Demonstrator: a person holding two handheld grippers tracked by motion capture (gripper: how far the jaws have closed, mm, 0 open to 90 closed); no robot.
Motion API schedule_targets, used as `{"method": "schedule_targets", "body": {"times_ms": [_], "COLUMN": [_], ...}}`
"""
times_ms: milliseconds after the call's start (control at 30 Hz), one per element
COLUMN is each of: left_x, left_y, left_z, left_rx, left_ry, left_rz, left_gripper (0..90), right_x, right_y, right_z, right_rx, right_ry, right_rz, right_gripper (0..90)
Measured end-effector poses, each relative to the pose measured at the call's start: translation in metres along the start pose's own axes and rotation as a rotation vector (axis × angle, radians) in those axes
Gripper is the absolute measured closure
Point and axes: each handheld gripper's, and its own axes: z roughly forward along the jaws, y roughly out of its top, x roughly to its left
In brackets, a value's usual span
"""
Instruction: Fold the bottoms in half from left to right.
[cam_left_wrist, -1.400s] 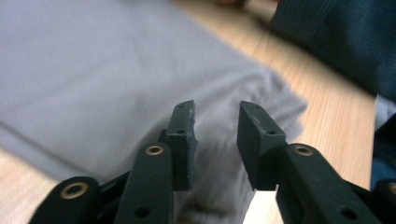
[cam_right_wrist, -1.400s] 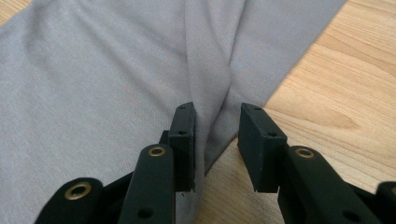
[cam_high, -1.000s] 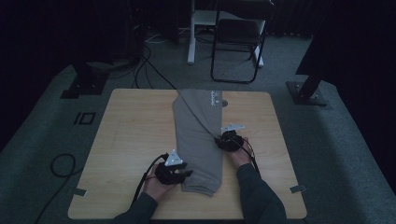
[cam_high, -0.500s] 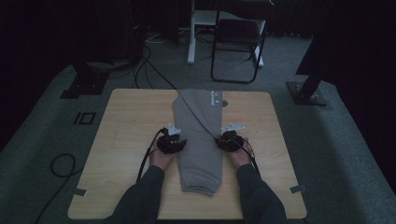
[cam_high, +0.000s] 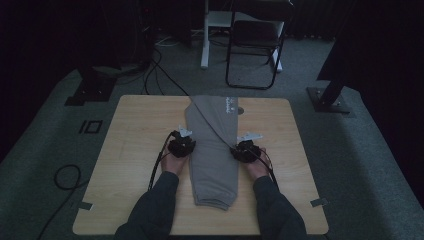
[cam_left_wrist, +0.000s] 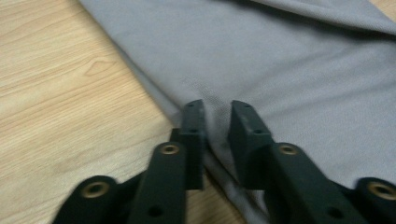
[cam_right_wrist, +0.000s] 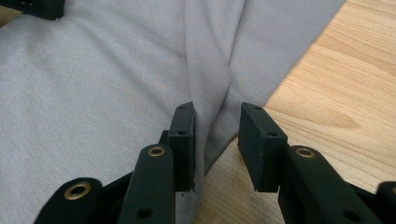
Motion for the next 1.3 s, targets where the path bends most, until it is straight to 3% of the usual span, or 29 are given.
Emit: {"method": "schedule_targets", "body": {"times_ms": [133,467,500,1000,1067,1200,1300], "left_x": [-0.001,-0.006,-0.009,-0.038,-0.041,-0.039,-0.027], "left_y": [-0.003,-0.017,-0.026,-0.071,-0.074,-0.071,-0.058], "left_z": [-0.003,-0.020,-0.029,-0.077,-0.080,-0.080,-0.077], "left_rx": [0.000,0.008,0.007,-0.002,-0.003,-0.012,-0.043], "left_ry": [-0.005,-0.023,-0.032,-0.085,-0.093,-0.115,-0.067], "left_rz": [0.015,0.010,0.011,-0.008,-0.006,-0.004,-0.008], "left_gripper": [84.5,85.8,85.8,85.5,81.7,64.5,60.5], "right_x": [0.001,0.010,0.017,0.046,0.050,0.056,0.059], "right_y": [-0.001,-0.007,-0.013,-0.043,-0.045,-0.046,-0.041], "right_z": [0.000,-0.008,-0.015,-0.053,-0.057,-0.057,-0.052], "right_rx": [-0.001,0.008,0.014,0.082,0.090,0.084,0.086], "right_ry": [-0.001,0.016,0.029,0.095,0.100,0.093,0.071], "right_rz": [0.002,-0.020,-0.028,-0.092,-0.096,-0.116,-0.123], "right_gripper": [67.4,67.3,67.3,62.4,58.3,49.3,45.2]}}
